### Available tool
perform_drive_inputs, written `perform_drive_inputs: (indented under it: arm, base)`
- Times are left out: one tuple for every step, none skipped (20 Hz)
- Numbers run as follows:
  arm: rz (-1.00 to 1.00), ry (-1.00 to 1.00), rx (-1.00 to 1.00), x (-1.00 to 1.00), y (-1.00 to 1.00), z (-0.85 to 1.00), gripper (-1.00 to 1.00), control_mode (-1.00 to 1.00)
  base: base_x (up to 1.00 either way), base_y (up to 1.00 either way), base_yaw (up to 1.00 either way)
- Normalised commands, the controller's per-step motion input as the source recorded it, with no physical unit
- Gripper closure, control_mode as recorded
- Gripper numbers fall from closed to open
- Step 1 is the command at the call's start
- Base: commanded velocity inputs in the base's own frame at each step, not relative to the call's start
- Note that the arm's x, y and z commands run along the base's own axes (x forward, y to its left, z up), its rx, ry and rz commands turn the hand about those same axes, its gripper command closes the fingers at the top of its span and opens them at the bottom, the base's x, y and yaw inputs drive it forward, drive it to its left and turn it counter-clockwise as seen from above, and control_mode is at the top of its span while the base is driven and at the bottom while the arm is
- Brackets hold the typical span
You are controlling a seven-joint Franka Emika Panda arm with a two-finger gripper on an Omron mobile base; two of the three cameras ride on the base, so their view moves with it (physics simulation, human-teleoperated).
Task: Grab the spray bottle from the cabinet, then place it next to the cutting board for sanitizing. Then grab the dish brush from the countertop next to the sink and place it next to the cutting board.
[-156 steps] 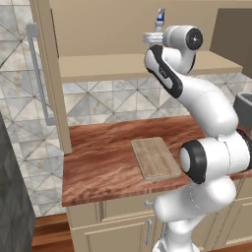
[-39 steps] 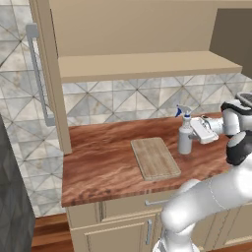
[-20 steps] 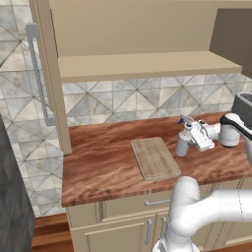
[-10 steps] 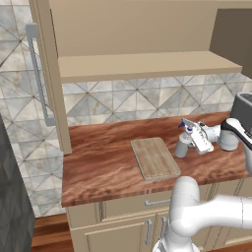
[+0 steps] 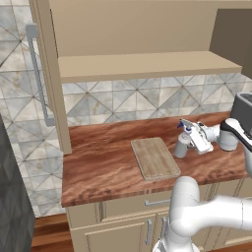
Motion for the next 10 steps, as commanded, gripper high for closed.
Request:
perform_drive_inputs:
  arm:
    - [0.00,0.04,-0.08,0.11,0.07,-0.54,1.00,-1.00]
    - [0.00,0.04,-0.09,0.12,0.11,-0.56,-1.00,-1.00]
    - [0.00,0.03,-0.09,0.13,0.09,-0.53,-1.00,-1.00]
    - [0.00,0.01,-0.09,0.09,0.09,-0.51,-1.00,-1.00]
    - [0.00,0.00,-0.07,0.06,0.01,-0.46,-1.00,-1.00]
    - [0.00,0.00,-0.05,0.00,0.00,-0.39,-1.00,-1.00]
    - [0.00,0.00,-0.03,0.00,0.00,-0.40,-1.00,-1.00]
    - [0.00,0.00,-0.02,0.00,0.00,-0.36,-1.00,-1.00]
    - [0.00,0.00,-0.01,0.00,0.00,-0.33,-1.00,-1.00]
    - [0.00,0.00,0.00,0.00,0.00,-0.29,-1.00,-1.00]
  base:
    - [0.00,0.00,0.00]
    - [0.00,0.00,0.00]
    - [0.00,0.00,0.00]
    - [0.00,0.00,0.00]
    - [0.00,0.00,0.00]
    - [0.00,0.00,0.00]
    - [0.00,0.00,0.00]
    - [0.00,0.00,0.00]
    - [0.00,0.00,0.00]
    - [0.00,0.00,0.00]
